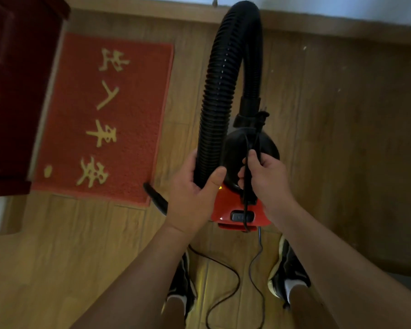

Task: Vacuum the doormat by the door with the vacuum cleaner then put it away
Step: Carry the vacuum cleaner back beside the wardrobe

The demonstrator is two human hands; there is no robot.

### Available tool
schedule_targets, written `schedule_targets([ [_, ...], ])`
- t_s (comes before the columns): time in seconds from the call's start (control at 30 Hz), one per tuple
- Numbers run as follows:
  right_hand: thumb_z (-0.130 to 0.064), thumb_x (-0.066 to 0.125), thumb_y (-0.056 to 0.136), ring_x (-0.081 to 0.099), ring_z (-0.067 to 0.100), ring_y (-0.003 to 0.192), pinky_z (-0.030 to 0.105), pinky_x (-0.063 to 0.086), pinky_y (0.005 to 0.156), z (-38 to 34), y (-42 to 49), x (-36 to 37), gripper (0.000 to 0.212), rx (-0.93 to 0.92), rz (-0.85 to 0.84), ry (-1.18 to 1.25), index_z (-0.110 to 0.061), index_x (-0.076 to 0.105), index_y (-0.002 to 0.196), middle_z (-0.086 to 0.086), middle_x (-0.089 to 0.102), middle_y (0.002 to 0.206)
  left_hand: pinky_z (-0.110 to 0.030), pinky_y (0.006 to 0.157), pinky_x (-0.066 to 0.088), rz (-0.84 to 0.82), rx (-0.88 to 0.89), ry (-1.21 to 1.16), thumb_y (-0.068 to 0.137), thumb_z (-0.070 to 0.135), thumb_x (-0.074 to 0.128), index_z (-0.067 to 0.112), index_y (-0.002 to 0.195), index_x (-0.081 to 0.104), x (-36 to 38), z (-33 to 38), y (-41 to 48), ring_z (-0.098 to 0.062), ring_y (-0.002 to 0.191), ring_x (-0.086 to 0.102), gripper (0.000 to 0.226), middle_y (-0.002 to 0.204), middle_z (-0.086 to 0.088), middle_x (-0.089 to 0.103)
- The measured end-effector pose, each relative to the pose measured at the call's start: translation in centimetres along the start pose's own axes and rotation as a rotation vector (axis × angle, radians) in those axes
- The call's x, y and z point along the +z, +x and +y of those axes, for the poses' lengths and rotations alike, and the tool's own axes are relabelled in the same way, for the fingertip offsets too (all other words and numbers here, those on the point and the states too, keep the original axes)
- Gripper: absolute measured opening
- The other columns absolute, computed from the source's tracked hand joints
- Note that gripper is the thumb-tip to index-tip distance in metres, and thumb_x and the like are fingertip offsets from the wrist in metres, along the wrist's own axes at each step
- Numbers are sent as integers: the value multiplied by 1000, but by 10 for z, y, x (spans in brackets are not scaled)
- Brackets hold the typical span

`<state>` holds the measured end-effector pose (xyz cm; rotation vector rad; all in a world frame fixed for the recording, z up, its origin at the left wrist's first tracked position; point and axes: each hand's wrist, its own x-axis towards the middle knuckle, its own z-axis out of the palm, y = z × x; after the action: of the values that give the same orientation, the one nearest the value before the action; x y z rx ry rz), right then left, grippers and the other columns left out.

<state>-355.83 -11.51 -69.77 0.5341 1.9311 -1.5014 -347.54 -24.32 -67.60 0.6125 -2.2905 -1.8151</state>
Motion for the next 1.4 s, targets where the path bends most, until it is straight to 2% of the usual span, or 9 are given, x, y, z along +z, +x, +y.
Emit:
schedule_targets([
  [0.13, -35, 49, 105, 64, 14, 57, 37, 58, 68, -39, -28, 2, 33, -76, -18, -27, -15, 69, 87, -1, 68, 64, -5, 73, 44, 22, 15, 7, 97, 18, 65, 36, 104, 57, -18, 42, 1, 12, 84, 60, 21, 88, 36, 64],
  [0.23, -34, 50, 105, 64, 15, 56, 37, 58, 67, -69, -53, 1, 34, -127, -32, -23, -13, 69, 86, 0, 68, 63, -5, 71, 44, 36, 50, -34, 92, 32, 59, 34, 100, 56, -29, 76, 2, 12, 80, 60, 9, 84, 36, 63],
  [0.37, -33, 53, 103, 63, 17, 56, 37, 56, 66, -110, -87, -3, 36, -208, -43, 8, -9, 70, 84, 2, 67, 64, -6, 65, 43, 95, 113, -49, 90, 40, 57, 33, 96, 57, -43, 121, 6, 8, 74, 60, 9, 77, 23, 63],
  [0.53, -31, 57, 102, 59, 20, 52, 35, 52, 56, -162, -125, -7, 41, -318, -22, 86, 2, 69, 81, 6, 65, 61, -10, 68, 46, 118, 181, -40, 97, 44, 61, 35, 97, 58, -60, 175, 18, 2, 78, 62, 10, 84, 27, 63],
  [0.67, -28, 59, 101, 56, 19, 46, 31, 51, 49, -213, -157, -10, 40, -426, -3, 111, 4, 68, 79, 10, 63, 58, -9, 72, 49, 127, 231, -60, 96, 36, 60, 33, 107, 62, -74, 223, 27, 5, 86, 66, 11, 89, 30, 67],
  [0.77, -27, 59, 101, 55, 19, 44, 31, 50, 49, -252, -183, -12, 38, -514, -16, 105, -2, 68, 73, 9, 63, 56, -10, 67, 49, 194, 292, -91, 98, 23, 66, 20, 105, 66, -88, 261, 36, 0, 78, 68, 8, 81, 18, 70],
  [0.83, -28, 58, 101, 55, 18, 43, 30, 50, 49, -278, -204, -13, 37, -576, -19, 88, -5, 68, 73, 8, 63, 55, -10, 65, 49, 233, 334, -97, 97, 21, 67, 19, 99, 66, -99, 291, 39, -1, 73, 68, 3, 78, 10, 70],
  [1.07, -28, 56, 103, 55, 17, 44, 30, 53, 52, -369, -294, -15, 38, -782, -13, 93, 2, 68, 83, 7, 63, 56, -21, 67, 54, 271, 449, -120, 97, 30, 67, 24, 96, 65, -147, 400, 35, -10, 75, 69, 6, 82, 4, 71],
  [1.4, -29, 56, 102, 56, 20, 46, 32, 52, 53, -467, -432, -28, 44, -966, -8, 140, 4, 67, 77, 7, 64, 56, -18, 64, 51, 288, 595, -114, 98, 30, 66, 24, 93, 66, -208, 559, -10, -6, 69, 67, 8, 77, 4, 71],
])
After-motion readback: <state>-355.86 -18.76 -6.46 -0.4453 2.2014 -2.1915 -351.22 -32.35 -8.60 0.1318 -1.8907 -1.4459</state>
